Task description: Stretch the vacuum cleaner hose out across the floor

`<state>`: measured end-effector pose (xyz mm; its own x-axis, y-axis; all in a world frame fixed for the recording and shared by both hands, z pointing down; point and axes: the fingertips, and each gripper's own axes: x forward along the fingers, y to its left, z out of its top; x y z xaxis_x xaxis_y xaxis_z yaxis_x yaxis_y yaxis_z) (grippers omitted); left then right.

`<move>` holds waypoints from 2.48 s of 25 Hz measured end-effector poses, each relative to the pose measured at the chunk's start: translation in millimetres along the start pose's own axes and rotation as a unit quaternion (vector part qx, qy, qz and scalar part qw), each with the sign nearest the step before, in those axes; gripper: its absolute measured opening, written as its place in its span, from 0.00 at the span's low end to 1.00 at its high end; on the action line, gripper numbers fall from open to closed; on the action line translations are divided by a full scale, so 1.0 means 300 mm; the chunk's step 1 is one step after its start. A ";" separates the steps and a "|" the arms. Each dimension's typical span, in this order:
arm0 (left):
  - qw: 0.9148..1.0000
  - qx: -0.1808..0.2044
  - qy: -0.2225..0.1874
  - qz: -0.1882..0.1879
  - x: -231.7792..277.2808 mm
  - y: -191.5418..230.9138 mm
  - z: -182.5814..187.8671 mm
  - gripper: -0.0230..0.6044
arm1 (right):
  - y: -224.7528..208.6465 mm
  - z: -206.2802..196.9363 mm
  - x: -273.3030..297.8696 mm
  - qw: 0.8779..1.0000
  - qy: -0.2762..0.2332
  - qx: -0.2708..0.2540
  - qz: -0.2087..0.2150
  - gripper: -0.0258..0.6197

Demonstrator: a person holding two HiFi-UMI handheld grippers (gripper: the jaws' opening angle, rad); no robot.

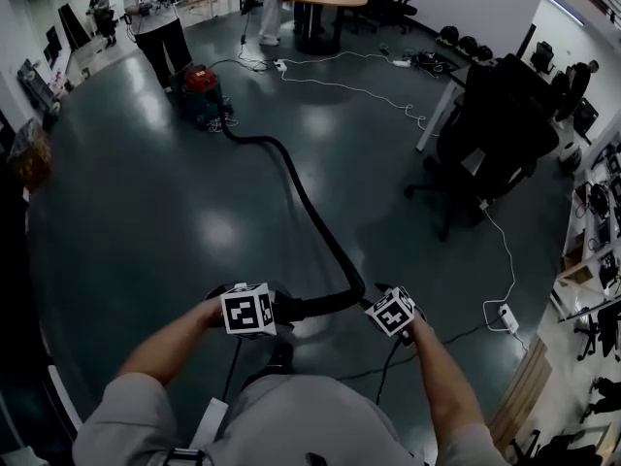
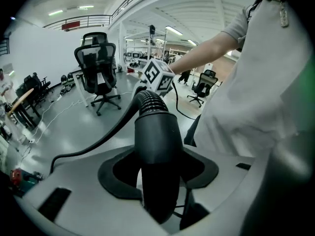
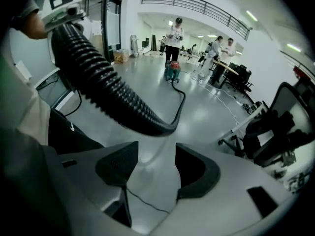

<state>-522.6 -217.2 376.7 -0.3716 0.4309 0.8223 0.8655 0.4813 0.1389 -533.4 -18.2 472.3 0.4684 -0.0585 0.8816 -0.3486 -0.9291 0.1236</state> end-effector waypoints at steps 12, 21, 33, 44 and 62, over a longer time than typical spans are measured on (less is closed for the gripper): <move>0.995 -0.058 0.058 0.064 0.294 -0.212 0.136 0.39 | 0.119 -0.260 -0.345 0.983 -0.156 0.030 0.089 0.37; 0.990 -0.072 0.106 0.060 0.386 -0.395 0.140 0.39 | 0.439 -0.107 -0.525 0.938 -0.183 -0.241 0.170 0.38; 0.995 -0.060 0.060 0.059 0.321 -0.618 0.040 0.39 | 0.872 -0.145 -0.346 0.816 0.025 -0.519 0.253 0.31; 0.993 -0.087 0.019 0.072 0.344 -0.868 -0.072 0.39 | 1.193 -0.295 -0.433 0.845 -0.043 -0.402 0.350 0.22; 0.774 -0.481 -0.123 0.393 0.372 -1.149 -0.148 0.47 | 1.144 -0.587 -0.552 0.866 -0.125 -0.309 0.373 0.22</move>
<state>-847.4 -369.1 445.0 0.4460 0.4915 0.7480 0.6622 -0.7435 0.0936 -873.5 -263.0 448.9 0.0600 -0.7070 0.7047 -0.9613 -0.2311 -0.1501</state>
